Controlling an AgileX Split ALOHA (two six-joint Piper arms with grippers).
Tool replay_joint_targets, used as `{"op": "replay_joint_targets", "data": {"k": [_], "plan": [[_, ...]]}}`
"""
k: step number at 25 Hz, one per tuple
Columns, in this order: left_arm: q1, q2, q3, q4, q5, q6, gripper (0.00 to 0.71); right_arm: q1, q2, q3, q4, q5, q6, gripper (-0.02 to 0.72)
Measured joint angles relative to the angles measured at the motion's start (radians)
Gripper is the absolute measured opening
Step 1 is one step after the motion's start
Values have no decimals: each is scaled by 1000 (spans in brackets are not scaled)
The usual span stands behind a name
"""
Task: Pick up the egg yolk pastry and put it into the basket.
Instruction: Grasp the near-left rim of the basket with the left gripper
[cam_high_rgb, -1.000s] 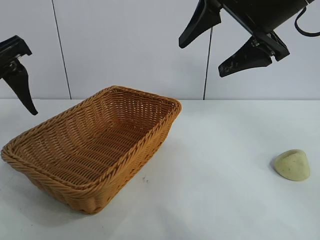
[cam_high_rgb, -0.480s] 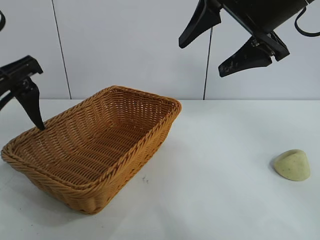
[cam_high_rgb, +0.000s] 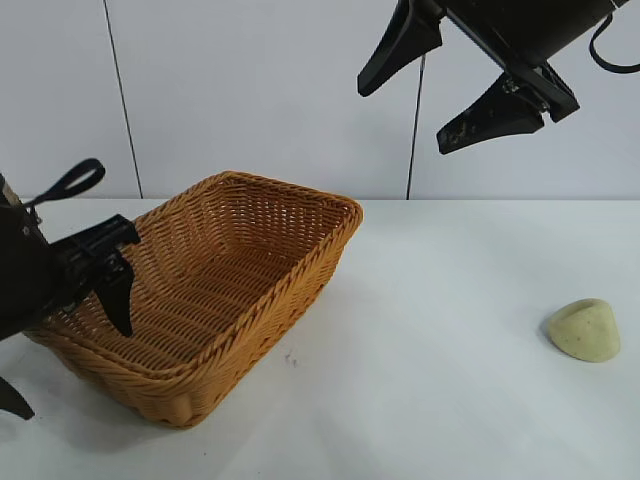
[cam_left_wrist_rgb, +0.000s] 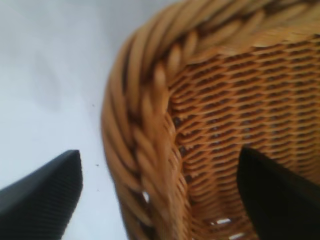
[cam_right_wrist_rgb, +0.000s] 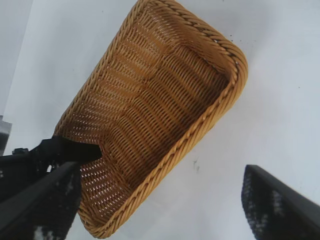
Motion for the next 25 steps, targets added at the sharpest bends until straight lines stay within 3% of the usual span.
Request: {"op": "replay_joint_targets", "data": {"k": [7, 9, 15, 19, 25], "plan": [[0, 12, 2, -16, -21, 0, 577, 0, 0, 0, 0, 3, 0, 626], [0, 12, 2, -16, -21, 0, 514, 0, 0, 0, 0, 4, 0, 626], [0, 12, 2, -19, -21, 0, 217, 0, 0, 0, 0, 5, 0, 626], [0, 12, 0, -40, -39, -14, 97, 0, 0, 0, 0, 7, 0, 626], [0, 12, -11, -50, -19, -6, 88, 0, 0, 0, 0, 9, 0, 626]]}}
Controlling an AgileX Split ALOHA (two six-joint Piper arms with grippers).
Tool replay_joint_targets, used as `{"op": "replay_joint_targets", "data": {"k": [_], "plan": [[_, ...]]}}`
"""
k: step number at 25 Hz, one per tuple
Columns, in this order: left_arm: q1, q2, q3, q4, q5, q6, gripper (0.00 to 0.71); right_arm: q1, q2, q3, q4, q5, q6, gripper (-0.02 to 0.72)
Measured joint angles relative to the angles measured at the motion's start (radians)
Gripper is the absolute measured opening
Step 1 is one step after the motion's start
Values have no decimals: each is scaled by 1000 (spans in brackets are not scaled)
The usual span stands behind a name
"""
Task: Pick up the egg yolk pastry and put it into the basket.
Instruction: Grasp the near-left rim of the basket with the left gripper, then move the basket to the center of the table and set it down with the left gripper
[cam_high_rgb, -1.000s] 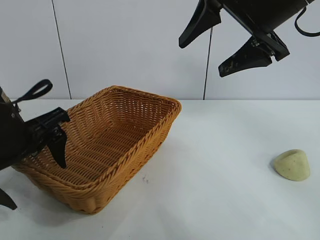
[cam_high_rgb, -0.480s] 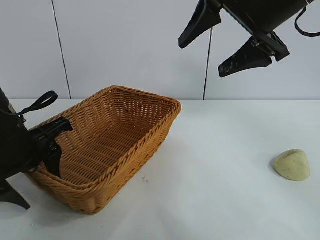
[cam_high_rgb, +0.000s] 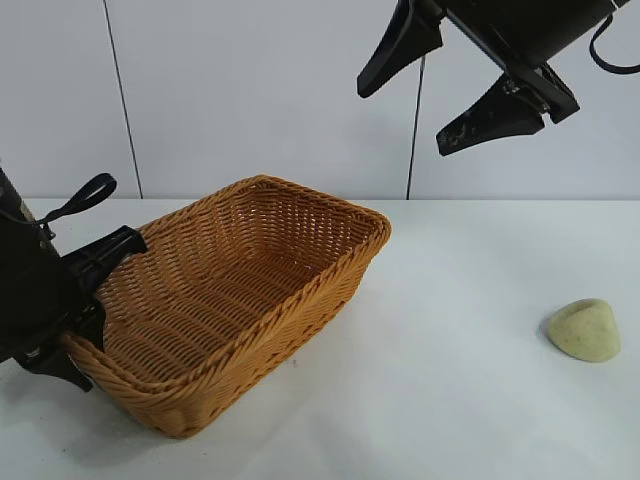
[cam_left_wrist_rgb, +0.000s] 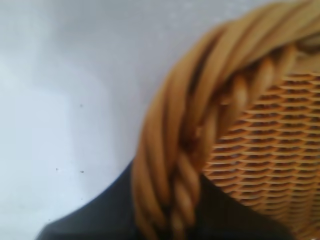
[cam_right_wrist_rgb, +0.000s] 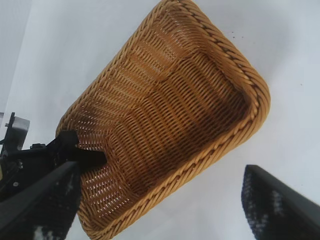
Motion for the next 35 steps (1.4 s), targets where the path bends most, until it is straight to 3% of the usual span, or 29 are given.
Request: {"op": "replay_joint_targets", "data": {"k": [6, 16, 25, 35], "plan": [[13, -9, -108, -33, 140, 140, 88, 0, 0, 0, -6, 0, 0, 626], [158, 39, -313, -271, 344, 713, 87, 0, 0, 0, -13, 1, 0, 626], [167, 207, -577, -273, 599, 1068, 87, 0, 0, 0, -15, 1, 0, 626], [167, 236, -607, -254, 555, 1113, 87, 0, 0, 0, -15, 1, 0, 626]]}}
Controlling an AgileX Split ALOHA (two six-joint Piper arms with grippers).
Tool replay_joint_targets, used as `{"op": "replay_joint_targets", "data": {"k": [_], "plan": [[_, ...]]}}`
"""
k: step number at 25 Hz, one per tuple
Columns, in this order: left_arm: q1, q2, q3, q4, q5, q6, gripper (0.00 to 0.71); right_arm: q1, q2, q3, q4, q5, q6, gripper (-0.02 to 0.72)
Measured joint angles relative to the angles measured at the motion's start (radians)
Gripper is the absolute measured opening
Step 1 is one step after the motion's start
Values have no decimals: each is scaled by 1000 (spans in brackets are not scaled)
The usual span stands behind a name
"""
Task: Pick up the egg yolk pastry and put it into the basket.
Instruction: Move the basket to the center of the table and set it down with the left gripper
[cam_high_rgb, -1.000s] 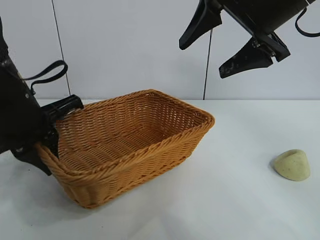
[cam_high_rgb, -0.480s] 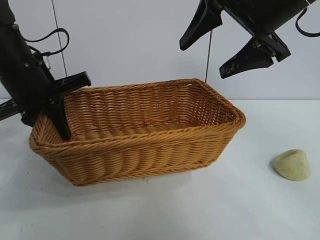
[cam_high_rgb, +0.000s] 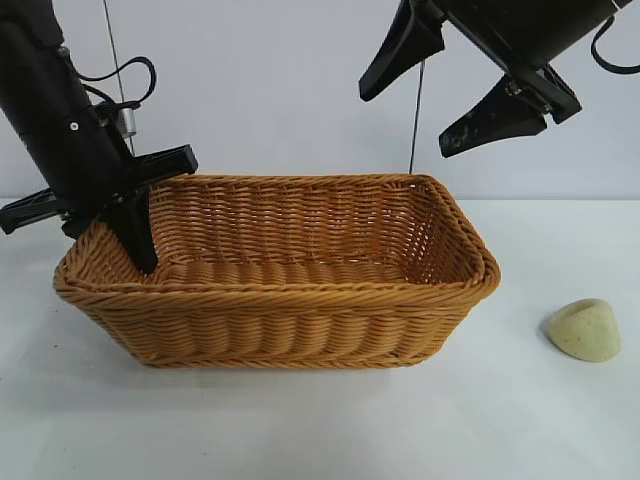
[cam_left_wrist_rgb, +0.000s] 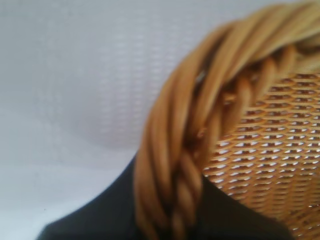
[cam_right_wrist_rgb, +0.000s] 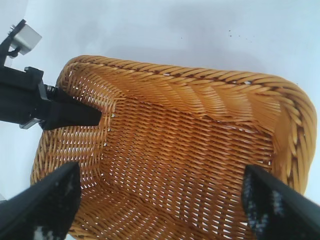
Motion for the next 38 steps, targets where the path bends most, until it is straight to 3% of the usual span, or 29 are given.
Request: {"op": "replay_joint_targets", "data": {"k": [11, 19, 21, 22, 26, 27, 31, 38], "plan": [[1, 125, -1, -4, -46, 31, 87, 0, 0, 0, 0, 1, 0, 626], [4, 128, -2, -12, -46, 44, 94, 0, 0, 0, 0, 1, 0, 626], [4, 130, -2, -13, -46, 45, 143, 0, 0, 0, 0, 1, 0, 626], [4, 135, -2, -14, -46, 45, 206, 0, 0, 0, 0, 1, 0, 626], [2, 138, -2, -32, -50, 46, 547, 0, 0, 0, 0, 1, 0, 626], [2, 138, -4, -33, -50, 46, 601, 0, 0, 0, 0, 1, 0, 626], [2, 138, -6, -33, -31, 46, 673, 0, 0, 0, 0, 4, 0, 626], [2, 108, -23, -29, -8, 50, 687, 0, 0, 0, 0, 7, 2, 626]]}}
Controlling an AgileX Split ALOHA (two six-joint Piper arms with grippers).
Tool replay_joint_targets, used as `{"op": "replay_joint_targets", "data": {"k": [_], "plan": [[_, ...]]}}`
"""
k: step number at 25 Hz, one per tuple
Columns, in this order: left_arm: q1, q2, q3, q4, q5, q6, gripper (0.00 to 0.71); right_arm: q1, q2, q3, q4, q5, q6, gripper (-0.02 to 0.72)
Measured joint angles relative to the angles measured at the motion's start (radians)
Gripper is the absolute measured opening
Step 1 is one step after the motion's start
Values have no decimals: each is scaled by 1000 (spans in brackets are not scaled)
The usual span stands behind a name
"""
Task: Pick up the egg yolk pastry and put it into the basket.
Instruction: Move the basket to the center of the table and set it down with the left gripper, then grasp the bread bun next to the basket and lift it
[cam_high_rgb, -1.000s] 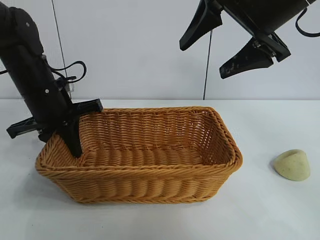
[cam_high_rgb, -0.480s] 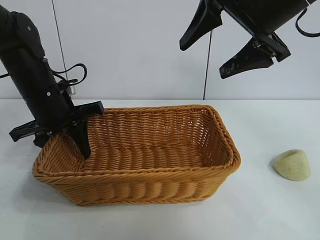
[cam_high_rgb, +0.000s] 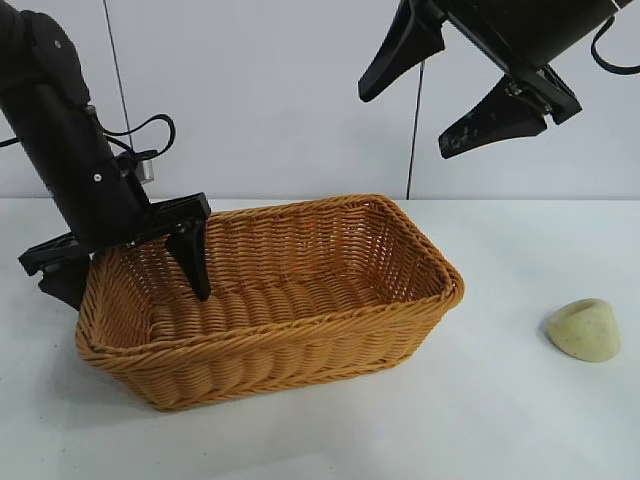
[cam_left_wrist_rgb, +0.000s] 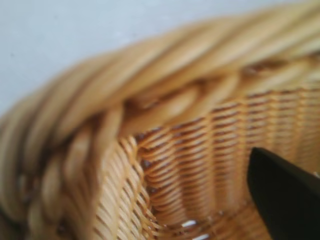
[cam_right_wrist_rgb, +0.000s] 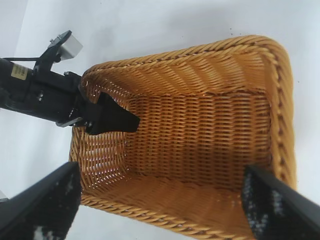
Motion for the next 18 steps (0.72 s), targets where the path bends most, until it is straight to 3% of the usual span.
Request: {"op": "replay_joint_targets", "data": {"k": [18], "plan": [[-4, -17, -225, -7, 125, 28, 692, 0, 0, 0, 0, 0, 1, 626]]}}
